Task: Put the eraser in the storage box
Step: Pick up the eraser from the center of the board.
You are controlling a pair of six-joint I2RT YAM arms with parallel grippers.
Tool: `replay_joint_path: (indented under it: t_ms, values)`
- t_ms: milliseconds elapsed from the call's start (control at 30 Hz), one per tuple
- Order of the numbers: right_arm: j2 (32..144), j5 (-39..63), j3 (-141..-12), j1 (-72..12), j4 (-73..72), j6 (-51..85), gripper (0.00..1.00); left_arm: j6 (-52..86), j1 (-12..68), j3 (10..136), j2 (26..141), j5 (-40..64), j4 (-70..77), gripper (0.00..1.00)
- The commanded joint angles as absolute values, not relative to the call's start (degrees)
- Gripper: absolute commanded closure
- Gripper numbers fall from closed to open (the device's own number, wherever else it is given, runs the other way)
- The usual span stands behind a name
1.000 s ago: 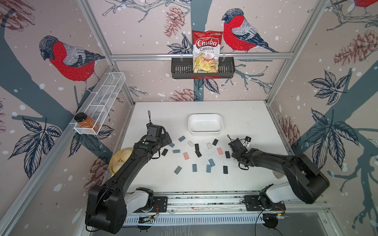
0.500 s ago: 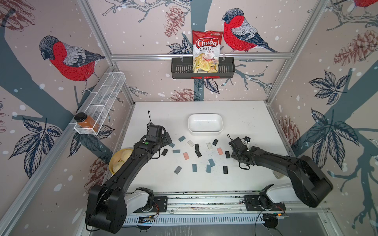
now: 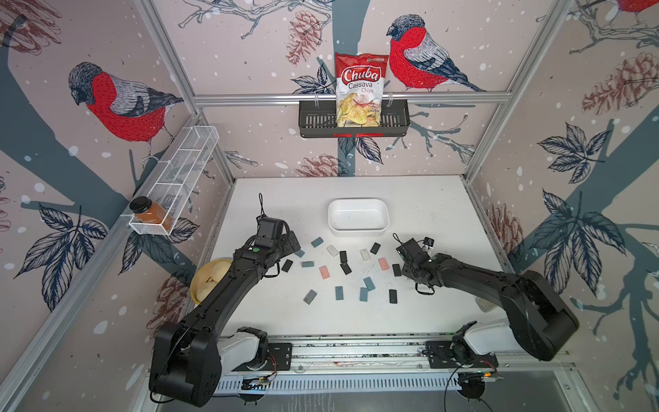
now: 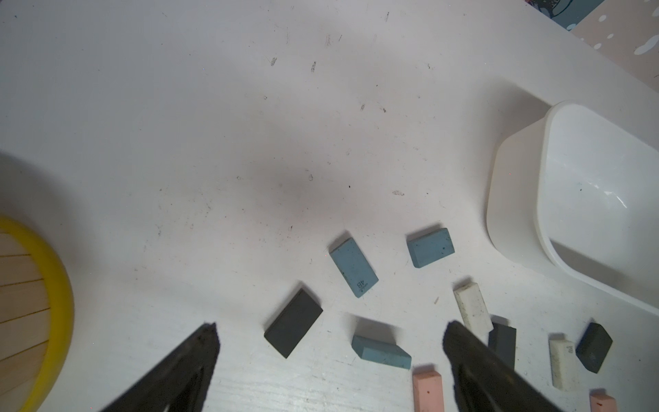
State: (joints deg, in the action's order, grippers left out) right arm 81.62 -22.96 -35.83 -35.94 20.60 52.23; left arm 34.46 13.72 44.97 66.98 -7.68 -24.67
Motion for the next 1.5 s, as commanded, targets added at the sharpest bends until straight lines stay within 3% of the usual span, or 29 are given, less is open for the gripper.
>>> replay_joint_path:
  t_ms: [0, 133, 667, 1033, 1467]
  values:
    - [83.5, -22.6, -34.6, -36.1, 21.0, 52.0, 0.58, 34.0, 13.8, 45.1, 67.1, -7.8, -25.7, 0.01]
    - [85.0, -22.3, -33.1, -36.8, 20.2, 53.1, 0.54, 34.0, 13.8, 45.1, 67.2, -7.9, -25.8, 0.01]
    - [84.8, -23.0, -32.8, -37.5, 19.7, 54.5, 0.57, 33.9, 13.9, 45.0, 67.4, -7.7, -25.9, 0.01]
    - [78.9, -27.3, -38.1, -36.8, 25.9, 53.0, 0.56, 34.0, 13.9, 45.0, 67.3, -7.6, -25.9, 0.01]
    - [80.2, -26.7, -47.4, -36.8, 27.1, 49.3, 0.56, 34.5, 14.1, 44.7, 67.3, -7.2, -25.8, 0.01]
